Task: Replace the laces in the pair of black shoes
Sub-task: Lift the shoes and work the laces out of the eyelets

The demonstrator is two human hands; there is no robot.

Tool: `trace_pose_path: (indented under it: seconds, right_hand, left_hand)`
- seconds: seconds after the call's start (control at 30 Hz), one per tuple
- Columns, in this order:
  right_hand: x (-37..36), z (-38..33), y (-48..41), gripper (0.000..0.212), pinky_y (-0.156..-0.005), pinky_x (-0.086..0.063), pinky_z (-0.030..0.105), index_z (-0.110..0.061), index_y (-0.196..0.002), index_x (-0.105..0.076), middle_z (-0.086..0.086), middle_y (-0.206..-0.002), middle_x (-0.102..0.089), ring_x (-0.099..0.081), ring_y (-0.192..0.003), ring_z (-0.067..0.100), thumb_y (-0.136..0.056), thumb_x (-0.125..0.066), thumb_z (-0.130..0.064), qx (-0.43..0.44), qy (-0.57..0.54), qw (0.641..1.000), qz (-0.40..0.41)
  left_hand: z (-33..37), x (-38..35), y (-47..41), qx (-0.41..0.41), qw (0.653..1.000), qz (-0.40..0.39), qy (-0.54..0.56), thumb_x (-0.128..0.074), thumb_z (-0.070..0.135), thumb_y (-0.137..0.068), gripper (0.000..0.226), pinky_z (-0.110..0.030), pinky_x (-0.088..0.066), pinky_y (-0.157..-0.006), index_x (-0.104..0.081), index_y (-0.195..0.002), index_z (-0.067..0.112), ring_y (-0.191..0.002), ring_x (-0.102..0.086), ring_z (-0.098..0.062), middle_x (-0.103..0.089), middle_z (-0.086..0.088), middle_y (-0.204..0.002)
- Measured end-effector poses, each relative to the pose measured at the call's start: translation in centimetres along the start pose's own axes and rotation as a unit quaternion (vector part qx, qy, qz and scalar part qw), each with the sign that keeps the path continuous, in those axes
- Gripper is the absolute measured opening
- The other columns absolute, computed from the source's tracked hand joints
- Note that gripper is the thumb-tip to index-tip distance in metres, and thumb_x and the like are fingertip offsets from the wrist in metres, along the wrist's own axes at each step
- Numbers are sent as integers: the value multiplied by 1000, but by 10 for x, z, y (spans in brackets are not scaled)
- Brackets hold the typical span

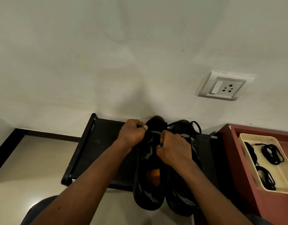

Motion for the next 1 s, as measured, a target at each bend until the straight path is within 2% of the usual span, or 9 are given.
trace_pose_path:
  seconds: [0.17,0.37,0.47,0.57,0.63,0.73,0.83,0.93,1.0]
  right_hand:
    - [-1,4,0,18,-56,-35,29,-24,-96,-52,-6,-84,-59,-56,-73,13,-91,-65,-36,-4,3,1000,0]
    - [0,6,0,19,-62,-39,30,-23,-100,-55,-4,-87,-59,-54,-74,15,-92,-65,-37,-13,2,1000,-6]
    - [1,5,1,19,-65,-41,31,-23,-100,-56,-4,-89,-61,-56,-76,17,-92,-64,-37,-16,2,1000,-8]
    - [2,3,1,18,-58,-36,30,-24,-97,-53,-6,-84,-58,-51,-68,10,-92,-64,-37,-14,-2,1000,-6]
    - [2,2,1,17,-54,-32,27,-25,-97,-51,-6,-82,-58,-49,-66,8,-92,-63,-36,-10,-4,1000,-3]
    - [2,2,1,17,-54,-32,26,-25,-97,-50,-6,-81,-59,-51,-66,8,-92,-62,-36,-3,-14,1000,-4]
    - [2,2,2,18,-63,-44,30,-23,-99,-53,-5,-83,-61,-58,-72,13,-91,-62,-38,1,-16,1000,-9]
    - [1,1,2,19,-67,-48,33,-24,-99,-54,-4,-83,-62,-60,-75,16,-91,-62,-39,4,-16,1000,-9]
    - [2,1,2,20,-69,-50,34,-24,-99,-54,-4,-83,-62,-61,-76,17,-91,-61,-40,2,-13,1000,-4]
  left_hand:
    - [2,16,-3,36,993,45,100,-61,17,-102,17,-18,-48,-46,-72,-88,18,-76,-64,-12,-69,-1,-83]
    - [2,57,-11,54,952,157,256,-51,18,-107,18,-28,-53,-62,-64,-95,22,-92,-71,-14,-74,1,-100]
    - [1,75,-10,54,906,212,364,-44,17,-109,18,-33,-57,-70,-58,-100,22,-83,-76,-14,-76,3,-92]
    - [-1,86,-13,38,863,235,444,-40,16,-110,17,-38,-62,-74,-56,-104,17,-75,-75,-16,-72,1,-85]
    - [0,83,-13,26,864,213,456,-44,13,-109,13,-35,-62,-68,-57,-108,12,-67,-66,-14,-65,-2,-81]
    - [8,67,-12,-4,945,140,295,-60,10,-101,12,-26,-55,-56,-65,-112,8,-64,-54,-11,-64,-7,-94]
    - [21,39,-3,-94,993,20,75,-71,15,-94,16,-21,-50,-58,-68,-106,24,-73,-61,-10,-69,1,-98]
    - [24,13,8,-162,968,-74,-176,-73,18,-90,15,-24,-53,-73,-70,-97,31,-83,-66,-5,-70,11,-90]
    - [21,4,11,-164,941,-84,-285,-74,22,-91,17,-31,-56,-82,-65,-97,35,-88,-66,-8,-68,14,-91]
Point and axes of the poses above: each hand's wrist, its own y-axis away from the middle knuckle, its own x-axis out of the back of the hand, z = x × y, the point moved 6 cm from there along -y, towards the middle knuckle
